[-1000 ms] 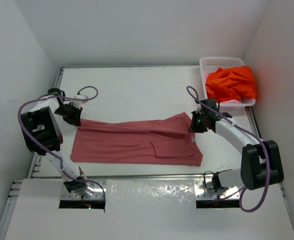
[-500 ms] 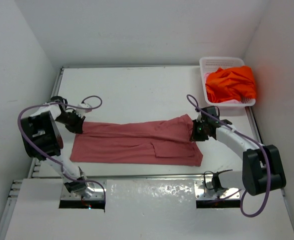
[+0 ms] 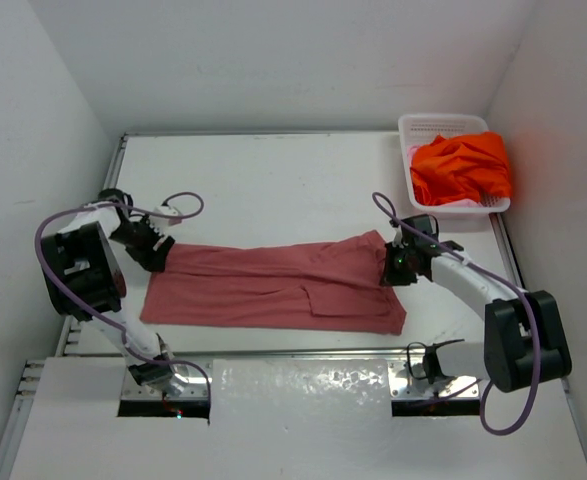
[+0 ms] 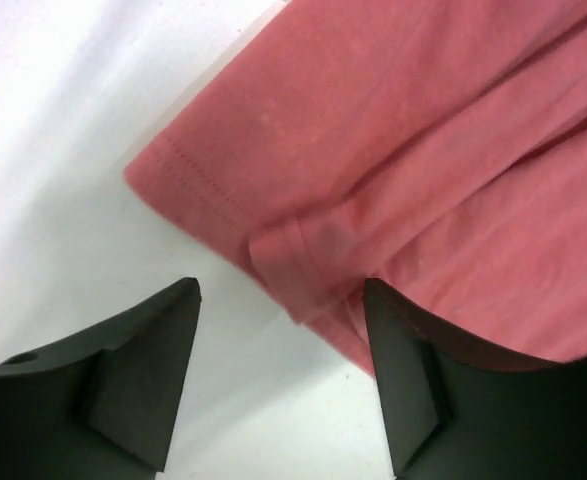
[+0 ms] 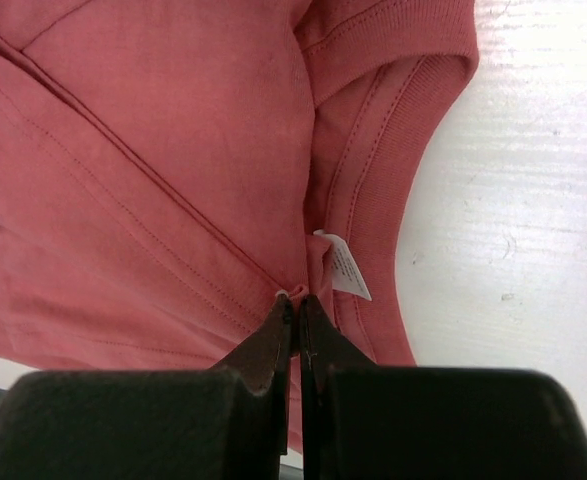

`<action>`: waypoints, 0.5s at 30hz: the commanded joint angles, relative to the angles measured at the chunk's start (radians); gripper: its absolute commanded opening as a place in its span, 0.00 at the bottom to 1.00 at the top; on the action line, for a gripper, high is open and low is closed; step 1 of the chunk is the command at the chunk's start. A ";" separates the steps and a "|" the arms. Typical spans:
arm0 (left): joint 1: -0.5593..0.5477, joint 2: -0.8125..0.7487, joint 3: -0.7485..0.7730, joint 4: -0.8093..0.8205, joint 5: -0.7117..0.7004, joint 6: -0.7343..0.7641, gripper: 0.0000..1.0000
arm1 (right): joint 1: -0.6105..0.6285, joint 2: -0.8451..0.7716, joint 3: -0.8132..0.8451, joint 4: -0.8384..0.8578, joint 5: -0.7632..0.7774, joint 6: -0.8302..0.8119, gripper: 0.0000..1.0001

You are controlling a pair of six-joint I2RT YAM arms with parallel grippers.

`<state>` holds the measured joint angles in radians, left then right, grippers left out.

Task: Fold and stack the t-shirts
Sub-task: Fold the other side of the tshirt into a rectangle

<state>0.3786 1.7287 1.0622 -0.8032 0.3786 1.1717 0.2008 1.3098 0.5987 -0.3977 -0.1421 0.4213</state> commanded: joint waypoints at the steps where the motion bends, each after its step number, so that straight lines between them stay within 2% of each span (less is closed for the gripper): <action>1: 0.034 -0.046 0.076 -0.072 0.009 0.063 0.67 | 0.005 -0.040 -0.011 -0.027 0.009 -0.029 0.00; 3: 0.071 -0.041 0.171 -0.115 0.040 0.078 0.67 | 0.005 -0.050 -0.020 -0.023 0.010 -0.035 0.00; 8: 0.112 0.037 0.450 -0.401 0.238 0.183 0.64 | 0.006 -0.038 -0.034 0.019 -0.016 -0.019 0.00; 10: 0.071 0.046 0.452 -0.409 0.278 0.151 0.62 | 0.005 -0.034 -0.033 0.026 -0.024 -0.016 0.00; 11: 0.018 0.046 0.415 -0.418 0.260 0.164 0.62 | 0.005 -0.034 -0.031 0.028 -0.022 -0.018 0.00; 13: -0.015 0.042 0.334 -0.374 0.171 0.161 0.64 | 0.005 -0.040 -0.030 0.025 -0.019 -0.019 0.00; 15: -0.010 0.084 0.321 -0.314 0.148 0.062 0.65 | 0.005 -0.044 -0.027 0.020 -0.014 -0.029 0.00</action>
<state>0.3916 1.7657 1.4250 -1.0950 0.5316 1.2747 0.2008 1.2778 0.5667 -0.3931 -0.1566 0.4103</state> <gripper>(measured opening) 0.645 0.002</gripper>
